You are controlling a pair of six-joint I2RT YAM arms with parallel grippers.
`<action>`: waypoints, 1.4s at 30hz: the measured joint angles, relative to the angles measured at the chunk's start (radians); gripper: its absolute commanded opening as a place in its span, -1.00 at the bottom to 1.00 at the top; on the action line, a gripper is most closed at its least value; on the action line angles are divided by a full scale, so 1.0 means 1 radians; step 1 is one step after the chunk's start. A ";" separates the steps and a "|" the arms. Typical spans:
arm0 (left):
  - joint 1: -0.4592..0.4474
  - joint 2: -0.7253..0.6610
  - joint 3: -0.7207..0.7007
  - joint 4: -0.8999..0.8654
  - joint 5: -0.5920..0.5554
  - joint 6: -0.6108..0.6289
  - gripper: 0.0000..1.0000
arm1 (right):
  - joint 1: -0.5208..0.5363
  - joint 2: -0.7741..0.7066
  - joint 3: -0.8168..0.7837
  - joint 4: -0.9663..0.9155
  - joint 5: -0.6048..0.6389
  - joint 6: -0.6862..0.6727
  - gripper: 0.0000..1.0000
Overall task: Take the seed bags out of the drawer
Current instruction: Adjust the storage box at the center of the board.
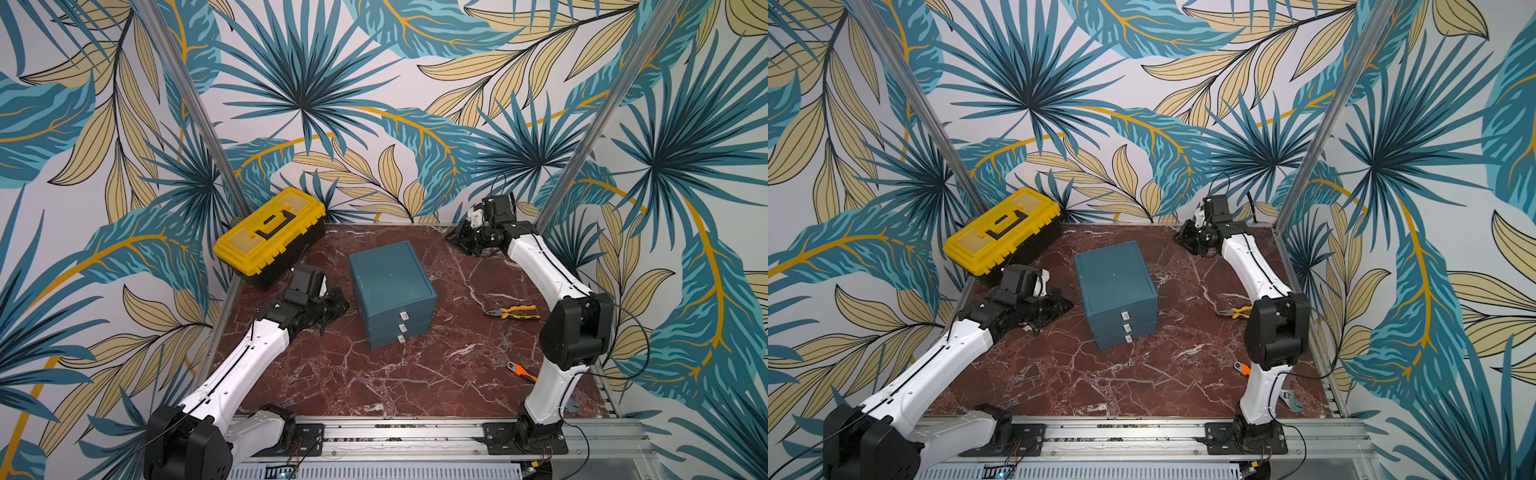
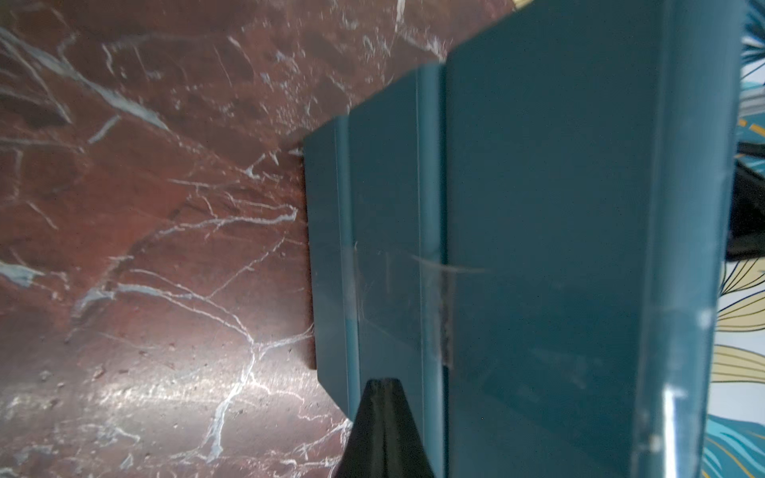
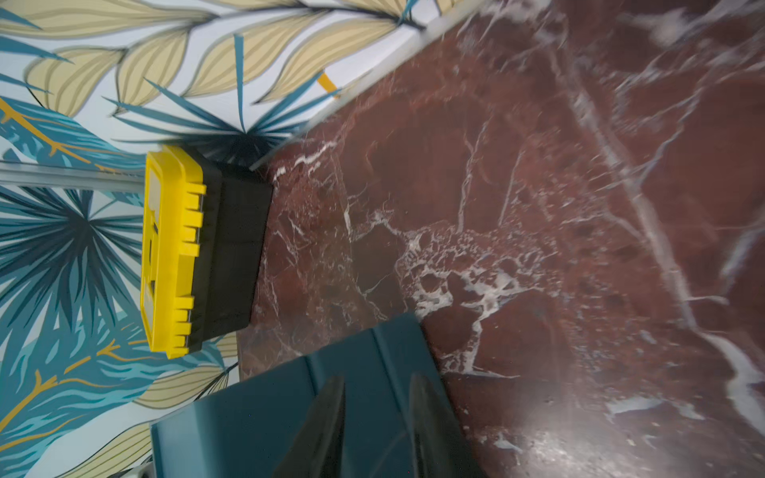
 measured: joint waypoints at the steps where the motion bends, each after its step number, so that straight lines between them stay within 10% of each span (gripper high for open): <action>1: -0.011 0.000 -0.016 0.000 0.003 -0.008 -0.95 | 0.017 0.029 0.016 -0.016 -0.014 0.002 -0.47; 25: -0.072 0.092 -0.100 0.194 0.114 -0.059 -0.92 | 0.192 0.332 0.285 -0.054 -0.173 0.046 -0.48; 42: -0.079 -0.106 -0.182 0.177 0.097 -0.072 -0.46 | 0.248 0.529 0.496 -0.042 -0.313 0.120 -0.47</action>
